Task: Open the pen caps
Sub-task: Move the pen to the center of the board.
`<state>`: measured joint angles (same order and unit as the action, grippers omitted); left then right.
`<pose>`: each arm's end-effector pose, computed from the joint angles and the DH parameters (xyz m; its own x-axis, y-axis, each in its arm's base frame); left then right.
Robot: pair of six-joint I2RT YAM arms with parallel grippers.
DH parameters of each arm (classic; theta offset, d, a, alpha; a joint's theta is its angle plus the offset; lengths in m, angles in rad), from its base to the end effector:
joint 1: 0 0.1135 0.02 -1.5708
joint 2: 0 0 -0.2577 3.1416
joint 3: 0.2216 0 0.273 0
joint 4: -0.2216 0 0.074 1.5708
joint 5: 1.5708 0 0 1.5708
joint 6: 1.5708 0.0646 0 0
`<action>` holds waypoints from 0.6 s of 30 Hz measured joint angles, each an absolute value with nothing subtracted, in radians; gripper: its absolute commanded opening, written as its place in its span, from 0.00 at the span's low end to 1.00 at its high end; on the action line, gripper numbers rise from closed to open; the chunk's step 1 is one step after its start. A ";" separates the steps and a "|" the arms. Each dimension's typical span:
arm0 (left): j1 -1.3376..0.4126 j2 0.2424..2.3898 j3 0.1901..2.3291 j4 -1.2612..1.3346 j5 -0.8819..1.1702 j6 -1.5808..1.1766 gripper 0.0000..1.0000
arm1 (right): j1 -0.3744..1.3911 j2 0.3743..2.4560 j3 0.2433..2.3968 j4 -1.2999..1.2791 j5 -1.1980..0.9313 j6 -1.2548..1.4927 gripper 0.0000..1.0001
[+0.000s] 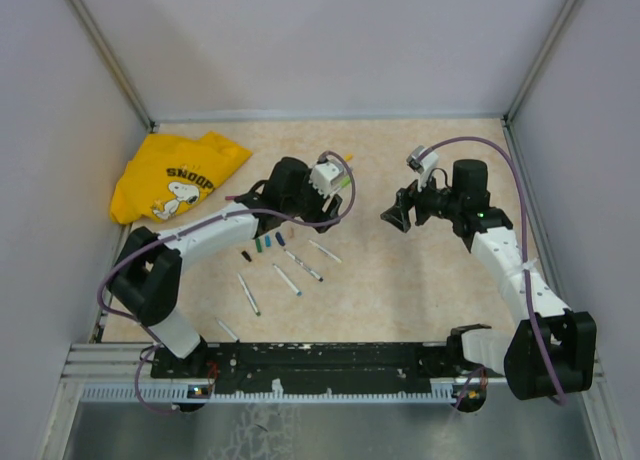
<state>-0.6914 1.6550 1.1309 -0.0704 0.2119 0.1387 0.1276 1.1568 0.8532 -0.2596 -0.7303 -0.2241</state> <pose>0.3117 -0.2757 0.2121 -0.3226 0.4425 -0.8368 0.8100 0.5865 -0.0021 0.2838 0.0799 0.2619 -0.3709 -0.2145 -0.9036 -0.7556 0.6354 0.1593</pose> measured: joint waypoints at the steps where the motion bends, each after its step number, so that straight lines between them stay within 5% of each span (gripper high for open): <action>1: -0.691 1.656 1.132 -0.070 0.212 0.140 0.75 | 0.128 1.157 0.853 -0.260 -0.731 -0.224 0.73; 18: -0.683 1.703 1.187 -0.110 0.220 0.165 0.75 | 0.128 1.157 0.853 -0.259 -0.742 -0.220 0.73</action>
<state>-0.6827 1.7027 1.1870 -0.1104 0.2195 0.1650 0.1276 1.1568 0.8532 -0.2592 -0.7418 -0.2199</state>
